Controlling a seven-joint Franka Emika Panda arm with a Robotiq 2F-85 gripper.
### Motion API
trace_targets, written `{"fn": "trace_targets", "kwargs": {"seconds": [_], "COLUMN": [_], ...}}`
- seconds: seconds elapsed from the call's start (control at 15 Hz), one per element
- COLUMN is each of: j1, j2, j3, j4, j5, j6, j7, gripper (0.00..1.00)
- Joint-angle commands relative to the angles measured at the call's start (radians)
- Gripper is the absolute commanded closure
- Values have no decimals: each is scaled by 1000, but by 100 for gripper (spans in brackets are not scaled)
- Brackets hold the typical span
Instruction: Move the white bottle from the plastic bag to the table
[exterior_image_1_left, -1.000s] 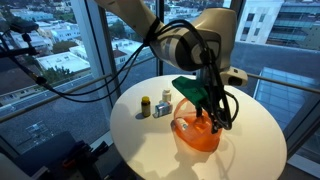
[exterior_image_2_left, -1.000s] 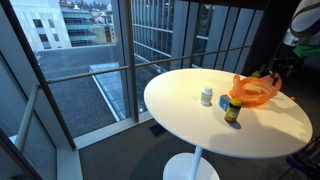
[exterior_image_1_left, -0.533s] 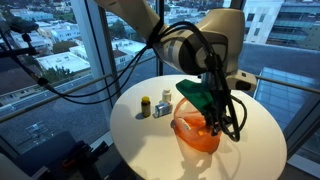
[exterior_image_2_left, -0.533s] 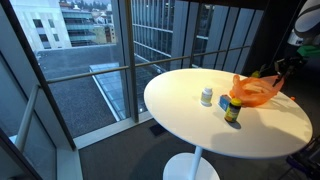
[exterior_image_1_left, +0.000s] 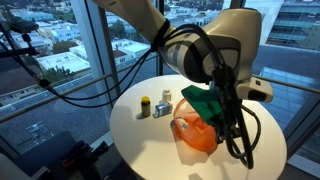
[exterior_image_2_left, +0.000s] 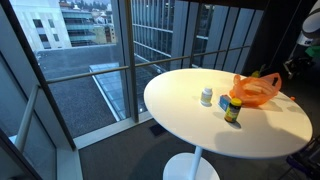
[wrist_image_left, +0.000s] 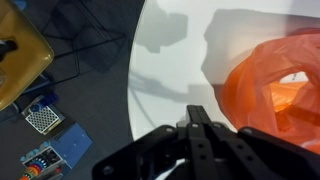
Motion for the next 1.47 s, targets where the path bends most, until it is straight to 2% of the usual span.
{"fn": "trace_targets", "kwargs": {"seconds": [0.0, 0.6, 1.4], "j1": [-7, -3, 54], "j2": [-31, -99, -83], "j3": [3, 15, 97], "j4": [-26, -54, -163], "j5": [-10, 10, 58], "j6": [21, 75, 214], "j7": [-11, -20, -16], "gripper": [70, 1, 0]}}
